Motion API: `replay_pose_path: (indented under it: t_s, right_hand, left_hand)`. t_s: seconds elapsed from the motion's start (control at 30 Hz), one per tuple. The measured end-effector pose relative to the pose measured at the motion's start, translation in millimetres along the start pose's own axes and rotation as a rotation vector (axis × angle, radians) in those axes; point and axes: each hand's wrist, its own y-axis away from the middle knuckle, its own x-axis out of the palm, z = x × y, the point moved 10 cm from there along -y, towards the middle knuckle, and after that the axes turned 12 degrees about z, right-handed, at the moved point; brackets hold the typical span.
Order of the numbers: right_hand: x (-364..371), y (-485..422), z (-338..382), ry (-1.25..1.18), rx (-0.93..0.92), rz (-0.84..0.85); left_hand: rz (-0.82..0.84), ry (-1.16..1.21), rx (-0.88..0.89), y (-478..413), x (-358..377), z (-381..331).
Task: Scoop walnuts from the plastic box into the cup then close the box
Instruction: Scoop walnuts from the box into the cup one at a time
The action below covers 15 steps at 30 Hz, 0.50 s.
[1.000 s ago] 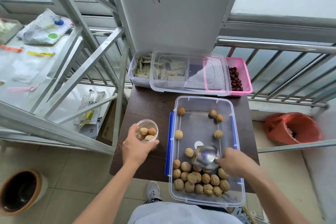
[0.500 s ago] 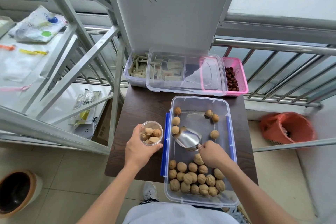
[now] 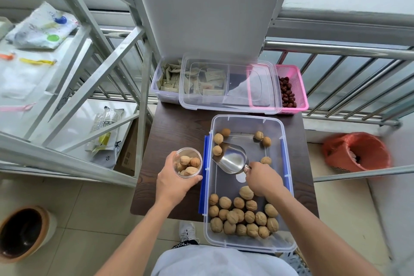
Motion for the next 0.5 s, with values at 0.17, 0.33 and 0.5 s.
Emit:
replay_pose_path:
  t_s: [0.17, 0.33, 0.5]
  right_hand:
    - [-4.0, -6.1, -1.7, -0.035, -0.053, -0.061]
    - [-21.5, -5.1, 16.1, 0.089, -0.095, -0.233]
    - [-7.3, -31.7, 7.6, -0.339, -0.096, -0.07]
  left_hand:
    - [-0.004, -0.005, -0.006, -1.0, 0.9, -1.3]
    - [-0.006, -0.008, -0.01, 0.1, 0.6, -3.4]
    - [-0.023, -0.004, -0.014, 0.0, -3.5, -2.7]
